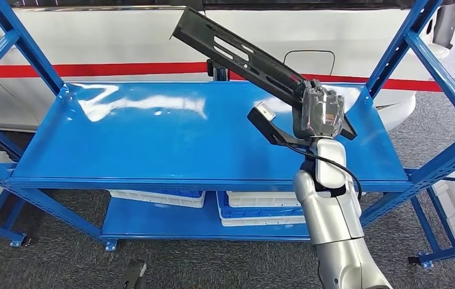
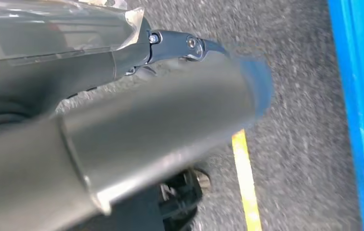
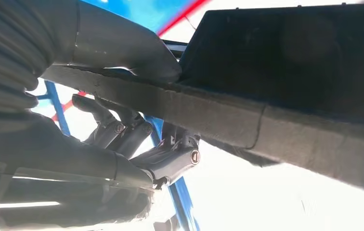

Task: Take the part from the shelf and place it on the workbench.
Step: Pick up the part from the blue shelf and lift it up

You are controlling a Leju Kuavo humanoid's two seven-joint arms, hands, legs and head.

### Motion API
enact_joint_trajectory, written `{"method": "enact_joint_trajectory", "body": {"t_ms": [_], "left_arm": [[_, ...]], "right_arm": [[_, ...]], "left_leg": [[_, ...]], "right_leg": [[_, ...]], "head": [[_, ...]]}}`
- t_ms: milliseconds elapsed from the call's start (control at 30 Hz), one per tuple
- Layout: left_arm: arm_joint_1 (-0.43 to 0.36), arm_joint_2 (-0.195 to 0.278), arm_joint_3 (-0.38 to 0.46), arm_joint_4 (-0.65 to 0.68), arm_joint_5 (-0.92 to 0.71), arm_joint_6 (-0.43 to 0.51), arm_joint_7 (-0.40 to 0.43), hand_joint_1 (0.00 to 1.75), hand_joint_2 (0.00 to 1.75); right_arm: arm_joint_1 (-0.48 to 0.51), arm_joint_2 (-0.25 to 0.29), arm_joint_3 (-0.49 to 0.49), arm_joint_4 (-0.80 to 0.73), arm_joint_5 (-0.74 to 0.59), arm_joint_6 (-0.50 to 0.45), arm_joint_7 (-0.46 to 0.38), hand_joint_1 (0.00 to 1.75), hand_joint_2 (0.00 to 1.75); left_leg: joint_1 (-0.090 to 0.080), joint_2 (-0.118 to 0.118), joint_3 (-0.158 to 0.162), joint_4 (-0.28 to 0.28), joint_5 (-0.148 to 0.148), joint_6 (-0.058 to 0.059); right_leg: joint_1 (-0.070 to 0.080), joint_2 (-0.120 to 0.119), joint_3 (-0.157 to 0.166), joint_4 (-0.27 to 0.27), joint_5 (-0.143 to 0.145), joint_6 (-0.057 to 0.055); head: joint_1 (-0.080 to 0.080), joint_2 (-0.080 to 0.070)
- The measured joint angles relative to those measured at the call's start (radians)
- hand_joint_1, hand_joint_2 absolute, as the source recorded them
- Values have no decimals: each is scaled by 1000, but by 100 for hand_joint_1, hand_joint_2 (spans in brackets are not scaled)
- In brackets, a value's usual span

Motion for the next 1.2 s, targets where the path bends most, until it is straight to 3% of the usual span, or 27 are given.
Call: {"method": "enact_joint_trajectory", "body": {"t_ms": [500,700,900,1200], "left_arm": [[-7,-2,56,0,57,-64,-47,0,175],[-6,-2,64,0,54,-85,-54,0,175],[-6,-3,99,0,116,-151,-77,0,175],[4,0,152,0,131,-141,-37,0,175]], "right_arm": [[12,-29,78,-379,-89,17,-62,175,175],[18,-40,109,-439,-138,5,-67,175,175],[55,-61,117,-480,-283,-72,-110,175,175],[113,-78,124,-523,-448,-114,-166,175,175]], "left_leg": [[0,0,0,0,0,0],[0,0,0,0,0,0],[0,0,0,0,0,0],[-2,-1,0,2,-5,5]], "right_leg": [[0,0,0,0,0,0],[0,0,0,0,0,0],[0,0,0,0,0,0],[-4,0,2,0,-2,3]], "head": [[0,0],[0,0],[0,0],[0,0]]}}
